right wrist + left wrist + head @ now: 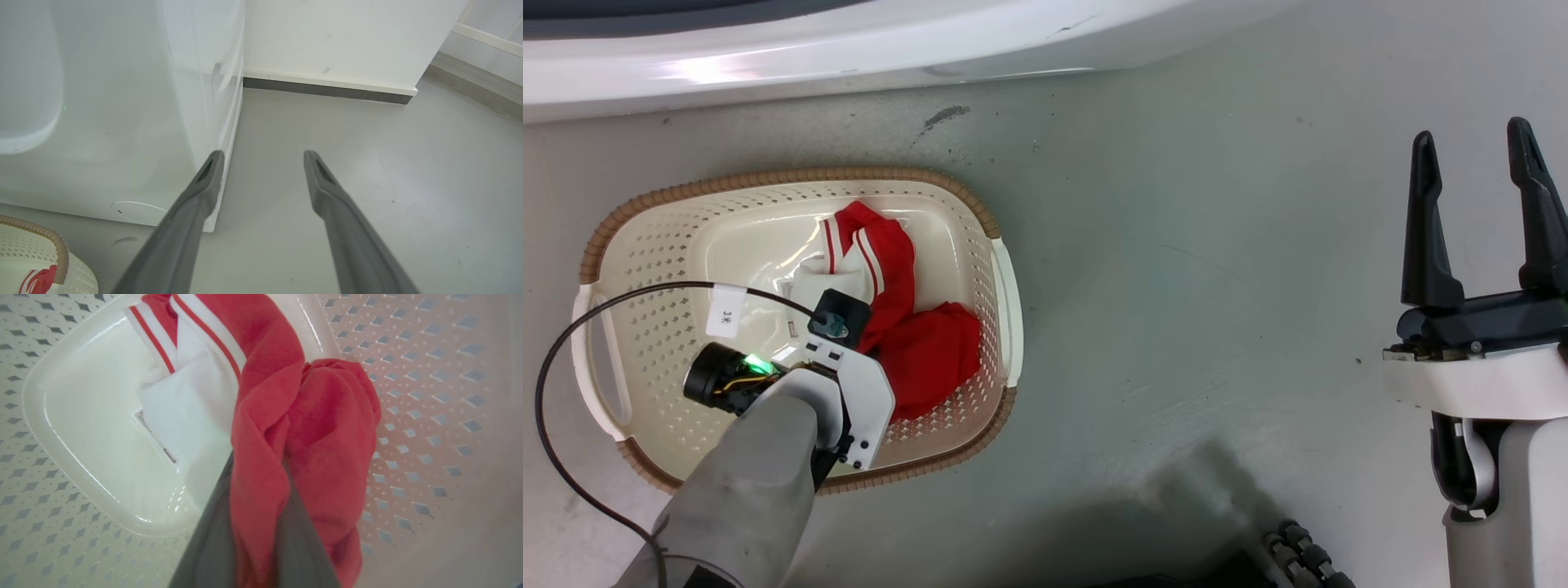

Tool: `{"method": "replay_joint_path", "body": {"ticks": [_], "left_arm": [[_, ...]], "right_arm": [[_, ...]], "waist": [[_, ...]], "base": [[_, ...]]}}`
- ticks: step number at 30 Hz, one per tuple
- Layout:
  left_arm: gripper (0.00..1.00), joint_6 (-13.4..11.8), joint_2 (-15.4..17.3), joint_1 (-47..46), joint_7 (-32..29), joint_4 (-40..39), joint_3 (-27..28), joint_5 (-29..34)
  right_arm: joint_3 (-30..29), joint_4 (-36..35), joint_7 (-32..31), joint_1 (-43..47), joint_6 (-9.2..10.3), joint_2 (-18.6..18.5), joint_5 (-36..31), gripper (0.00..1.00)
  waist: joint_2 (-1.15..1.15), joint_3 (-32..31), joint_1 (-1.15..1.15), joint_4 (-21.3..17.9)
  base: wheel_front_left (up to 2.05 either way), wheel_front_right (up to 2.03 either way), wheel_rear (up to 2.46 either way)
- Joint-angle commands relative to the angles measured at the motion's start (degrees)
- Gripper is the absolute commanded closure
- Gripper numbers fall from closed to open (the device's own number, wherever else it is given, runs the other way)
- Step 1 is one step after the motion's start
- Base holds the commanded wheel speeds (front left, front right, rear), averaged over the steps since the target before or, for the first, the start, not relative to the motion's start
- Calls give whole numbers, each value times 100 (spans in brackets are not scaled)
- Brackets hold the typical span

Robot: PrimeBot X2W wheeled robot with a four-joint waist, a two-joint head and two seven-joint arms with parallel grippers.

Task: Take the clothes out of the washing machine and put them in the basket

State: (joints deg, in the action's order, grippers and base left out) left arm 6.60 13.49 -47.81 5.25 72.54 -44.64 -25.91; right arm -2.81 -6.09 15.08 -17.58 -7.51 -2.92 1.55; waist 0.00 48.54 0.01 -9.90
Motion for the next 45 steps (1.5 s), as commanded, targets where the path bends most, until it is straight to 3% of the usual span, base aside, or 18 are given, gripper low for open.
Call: {"method": "replay_joint_path", "body": {"ticks": [1,2,3,12,14,20,33,40,45], "left_arm": [[99,24,-39,-34,-68,39,-9,-42],[15,33,-49,3,-118,55,-4,-67],[0,32,-61,30,-117,62,-3,-93],[0,15,-181,288,510,91,92,-265],[0,-72,-213,409,832,53,157,-329],[0,-258,-215,672,992,-194,292,-376],[0,-1021,114,1962,995,-3018,1727,102],[0,-1201,43,2748,996,-4448,2762,552],[0,-1152,-87,3015,997,-5172,3364,834]], "right_arm": [[9,10,14,-75,4,7,19,0],[13,15,14,-74,4,7,21,0],[15,25,14,-72,4,7,16,0],[100,144,14,133,4,6,-58,0],[105,192,14,238,4,6,-89,0],[109,285,14,462,4,5,-161,0],[88,439,14,1065,4,5,-297,0],[111,501,14,1301,4,6,-300,0],[144,509,14,1400,4,6,-271,0]], "waist": [[0,-40,-1,1],[0,-74,-1,5],[0,-126,-1,16],[0,-846,-1,169],[0,-1177,-1,229],[0,-1700,-1,344],[0,-2781,-1,686],[0,-3220,-1,746],[0,-3380,-1,734]], "base": [[0,0,0],[0,0,0],[0,0,0],[0,0,0],[0,0,0],[0,0,0],[0,0,0],[0,0,0],[0,0,0]]}}
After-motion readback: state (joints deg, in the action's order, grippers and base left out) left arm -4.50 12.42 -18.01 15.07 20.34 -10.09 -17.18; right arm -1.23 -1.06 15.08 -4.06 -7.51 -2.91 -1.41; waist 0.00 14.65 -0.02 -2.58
